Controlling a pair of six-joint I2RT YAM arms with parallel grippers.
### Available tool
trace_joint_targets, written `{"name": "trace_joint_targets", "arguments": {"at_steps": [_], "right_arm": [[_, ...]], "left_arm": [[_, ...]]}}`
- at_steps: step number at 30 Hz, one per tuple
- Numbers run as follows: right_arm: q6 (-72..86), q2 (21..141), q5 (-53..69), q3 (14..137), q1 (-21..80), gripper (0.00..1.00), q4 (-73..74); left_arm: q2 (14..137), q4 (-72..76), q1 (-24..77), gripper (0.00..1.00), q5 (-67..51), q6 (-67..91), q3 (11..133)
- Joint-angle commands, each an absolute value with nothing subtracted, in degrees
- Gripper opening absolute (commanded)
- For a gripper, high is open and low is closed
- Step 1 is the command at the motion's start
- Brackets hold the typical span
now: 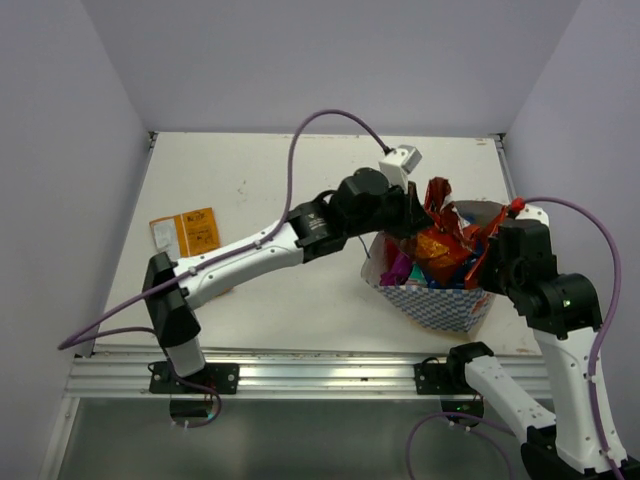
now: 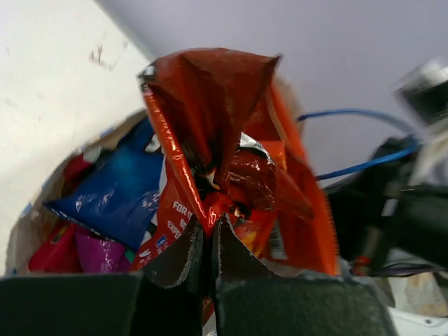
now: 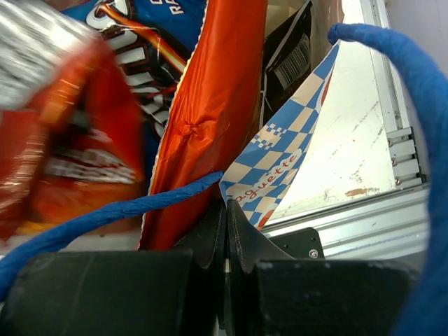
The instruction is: Place the snacks into the paper bag
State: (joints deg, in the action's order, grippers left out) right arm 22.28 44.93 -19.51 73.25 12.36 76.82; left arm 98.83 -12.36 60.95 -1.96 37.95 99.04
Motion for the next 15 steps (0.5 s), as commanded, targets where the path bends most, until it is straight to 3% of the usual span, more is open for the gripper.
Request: {"name": "trace_joint_targets", "arguments": {"at_steps": [1,15], "right_arm": [[21.36,44.39,-17.23,72.42,12.48,0.00,76.73],[21.27,43.68,-17.67,72.25,12.48,0.00,77.34]], "left_arm": [[102.74,-10.90,63.01,0.00,-3.51,38.76,97.29],[124.01,-17.93,70.93,0.00,-10.64,35.24,118.12]]}}
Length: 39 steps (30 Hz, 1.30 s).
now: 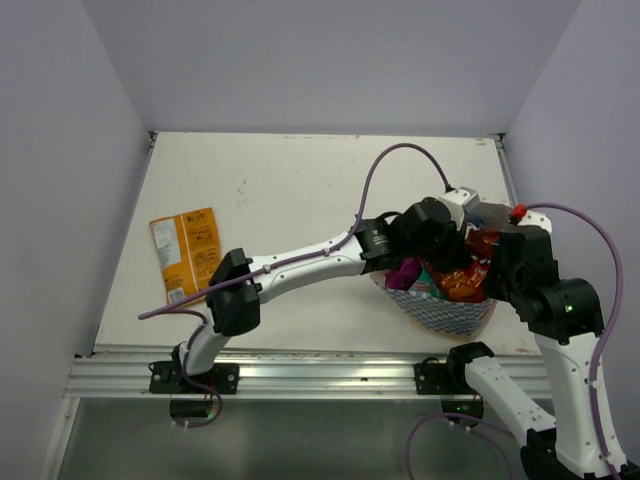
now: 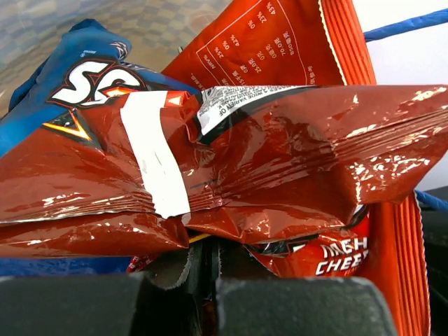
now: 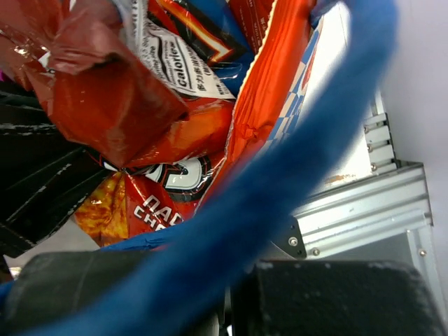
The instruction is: Place the snacks into the paper bag
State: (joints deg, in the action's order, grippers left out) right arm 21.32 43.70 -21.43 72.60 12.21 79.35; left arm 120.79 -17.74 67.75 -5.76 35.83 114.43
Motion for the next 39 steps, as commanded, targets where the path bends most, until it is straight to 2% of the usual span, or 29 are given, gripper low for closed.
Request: {"name": "trace_joint_targets", "arguments": {"at_steps": [1,2,3,4,6,7,10,13,16,17,19,20,22,23,28,32,39], "right_arm": [[21.36,43.77,-17.58,72.33,12.48,0.00,77.52],[21.27,43.77,-17.58,72.42,12.48,0.00,77.43],[21.18,43.77,-17.67,72.42,12.48,0.00,77.43],[21.27,43.86,-17.58,72.42,12.39,0.00,77.34],[21.09,43.77,-17.49,72.33,12.39,0.00,77.08],[21.09,43.86,-17.40,72.25,12.39,0.00,76.91],[21.01,44.03,-17.31,72.42,12.48,0.00,76.73],[20.83,44.30,-17.05,72.51,12.39,0.00,76.46],[20.66,44.56,-16.88,72.51,12.48,0.00,76.03],[20.74,44.56,-16.79,72.51,12.39,0.00,75.94],[20.65,44.65,-16.61,72.69,12.39,0.00,75.67],[20.65,44.74,-16.61,72.86,12.39,0.00,75.59],[20.57,44.74,-16.61,72.86,12.48,0.00,75.50],[20.57,44.82,-16.44,72.77,12.39,0.00,75.41],[20.30,45.53,-15.38,72.86,12.48,0.00,74.71],[20.39,45.79,-15.03,73.39,12.39,0.00,74.53],[20.39,45.26,-15.73,73.65,12.48,0.00,75.23]], "left_arm": [[124.45,-18.89,70.93,0.00,-9.76,34.46,119.00],[124.28,-20.64,70.93,0.01,-7.67,33.67,119.87],[123.67,-21.35,70.84,0.07,-6.34,32.88,119.71],[122.71,-22.58,70.75,0.24,-4.59,31.22,119.27],[118.14,-22.94,70.40,0.51,3.30,29.63,116.04],[116.30,-23.03,70.23,0.73,6.47,28.40,114.80],[107.86,-23.29,69.79,0.98,19.74,26.37,109.88],[98.11,-23.29,69.52,1.00,37.36,25.58,104.69],[86.78,-22.32,68.12,1.00,47.95,28.99,94.25],[81.27,-23.19,67.25,1.00,54.17,31.35,87.78],[76.49,-31.84,62.34,1.00,57.64,43.28,82.03],[73.07,-35.73,56.83,1.00,58.53,48.03,77.04],[70.85,-43.03,50.48,1.00,54.27,57.46,72.10],[69.36,-42.89,43.40,1.00,51.97,57.65,66.94],[69.87,-37.99,27.63,1.00,39.50,55.72,53.73],[72.50,-34.63,14.97,1.00,35.16,54.32,49.14],[79.27,-30.85,9.41,1.00,33.31,51.77,45.27]]}}
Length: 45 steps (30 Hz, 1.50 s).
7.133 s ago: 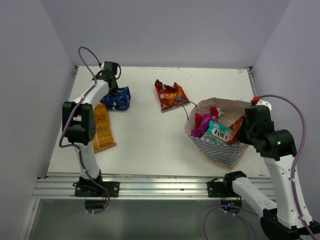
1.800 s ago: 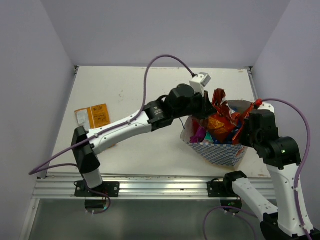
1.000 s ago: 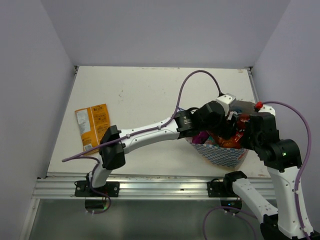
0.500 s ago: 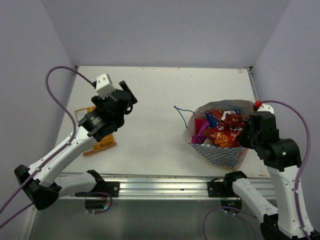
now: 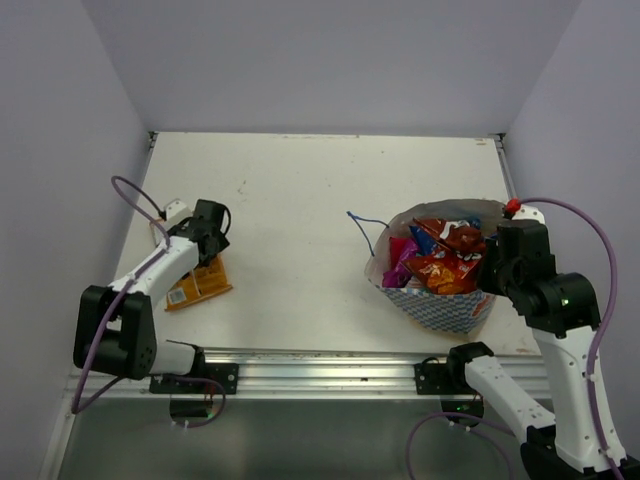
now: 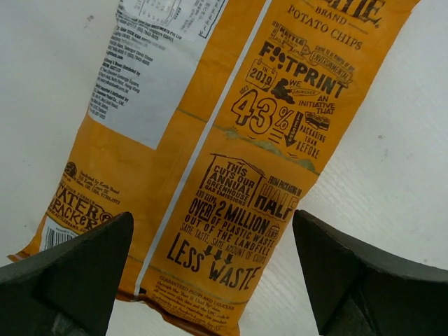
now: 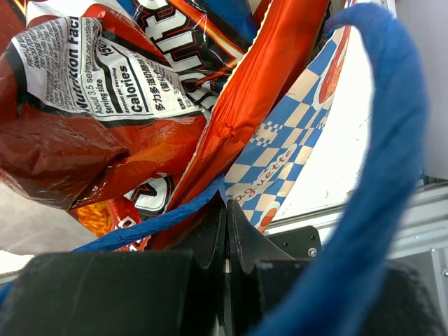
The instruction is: Place the snacks into the paper bag
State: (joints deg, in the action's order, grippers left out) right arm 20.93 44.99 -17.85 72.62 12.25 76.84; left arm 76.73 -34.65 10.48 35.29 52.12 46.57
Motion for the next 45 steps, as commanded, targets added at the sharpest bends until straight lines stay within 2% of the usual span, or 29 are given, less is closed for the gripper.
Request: {"name": "trace_joint_targets", "arguments": {"at_steps": [1,9,11,12,13,18,21,24,27,30,35,40,45], "right_arm": [[20.39,45.26,-15.65,73.83,12.48,0.00,75.23],[20.92,45.00,-16.17,74.71,12.48,0.00,75.50],[21.18,44.74,-16.17,74.53,12.48,0.00,75.41],[21.36,44.48,-16.17,74.44,12.39,0.00,75.58],[21.53,44.47,-16.17,74.36,12.48,0.00,75.67],[22.23,44.03,-16.08,74.09,12.39,0.00,75.85],[22.67,44.12,-16.17,74.27,12.39,0.00,75.94],[23.12,44.03,-16.26,74.44,12.39,0.00,76.46],[23.20,44.03,-16.87,74.88,12.48,0.00,76.99],[23.47,44.12,-17.40,75.50,12.39,0.00,77.52],[24.26,43.86,-17.05,76.38,12.48,0.00,78.05],[24.87,43.33,-16.70,76.81,12.39,0.00,78.49],[24.70,43.33,-17.05,78.31,12.39,0.00,79.19]], "left_arm": [[81.37,-30.41,9.32,1.00,32.79,51.68,44.39],[87.01,-27.25,9.05,0.99,30.15,50.28,41.05],[87.45,-26.90,9.05,0.55,29.62,50.19,40.87],[86.76,-25.94,9.14,0.11,29.10,49.84,40.43],[86.40,-25.75,9.05,0.00,29.09,49.49,40.60],[84.38,-25.75,9.14,0.00,27.34,45.54,43.32],[77.28,-22.35,9.58,0.00,18.75,42.30,46.49],[69.63,-16.55,12.65,0.00,5.31,37.63,55.41],[71.61,-15.73,19.58,0.00,-14.07,33.93,67.70],[75.48,-15.20,25.82,0.00,-25.97,34.89,76.60],[79.89,-10.57,38.65,0.00,-29.27,36.30,83.14],[88.93,-10.89,52.43,0.00,-27.25,33.06,90.95],[97.81,-13.71,59.76,0.00,-22.77,29.98,96.24]]}}
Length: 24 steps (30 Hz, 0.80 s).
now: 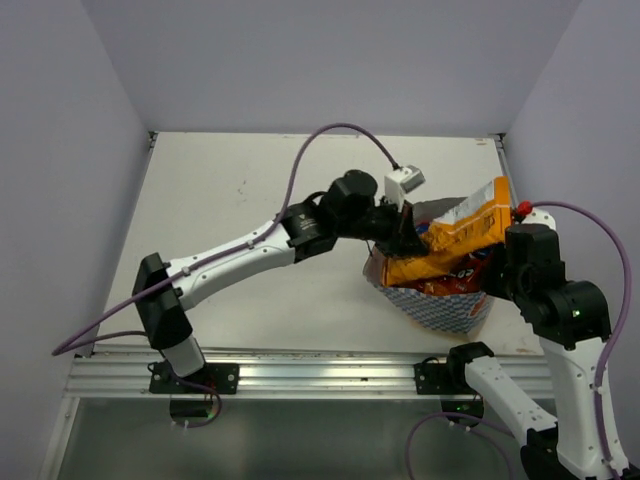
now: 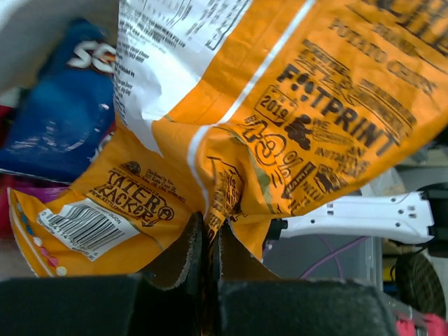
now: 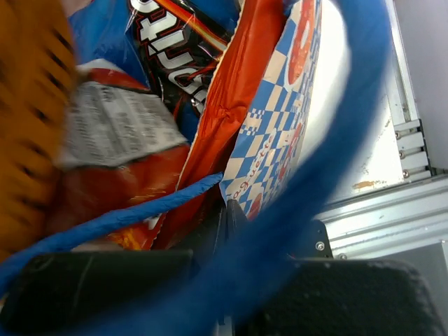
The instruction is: Place the snacks into the paper bag
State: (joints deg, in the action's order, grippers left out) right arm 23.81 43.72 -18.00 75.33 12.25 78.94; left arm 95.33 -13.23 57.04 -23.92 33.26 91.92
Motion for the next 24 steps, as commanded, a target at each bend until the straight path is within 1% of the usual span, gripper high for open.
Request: {"name": "trace_joint_targets", "arguments": {"at_steps": [1,4,5,6,8,10,14,16,20,24], "right_arm": [[24.70,43.24,-17.31,78.48,12.48,0.00,79.62],[24.79,42.80,-17.49,78.92,12.48,0.00,80.33],[24.79,42.72,-17.66,78.93,12.39,0.00,80.42],[24.79,42.45,-17.67,78.93,12.39,0.00,80.59],[24.87,42.19,-17.58,78.84,12.39,0.00,80.77],[24.96,42.19,-17.40,78.84,12.48,0.00,80.77],[25.14,42.19,-17.49,79.63,12.48,0.00,81.30],[24.79,42.01,-17.93,80.15,12.39,0.00,81.91],[24.35,41.84,-18.72,80.68,12.48,0.00,82.79],[24.26,41.92,-18.90,80.77,12.39,0.00,82.71]], "left_arm": [[98.95,-14.32,60.81,0.00,-22.07,28.58,96.94],[104.75,-20.63,62.13,0.00,-18.56,24.37,101.85],[106.59,-26.40,62.57,0.00,-16.72,22.87,106.74],[110.44,-29.15,63.80,0.00,-13.22,21.46,109.40],[116.07,-34.77,64.77,0.00,-10.21,18.82,116.58],[119.78,-37.52,65.39,0.00,-7.48,18.20,121.44],[130.13,-47.00,65.39,0.00,-1.08,17.75,135.31],[132.00,-51.65,65.39,0.00,1.22,17.05,136.32],[131.58,-55.45,65.48,0.00,4.48,15.91,127.03],[130.43,-57.66,66.70,0.00,9.13,13.63,122.44]]}}
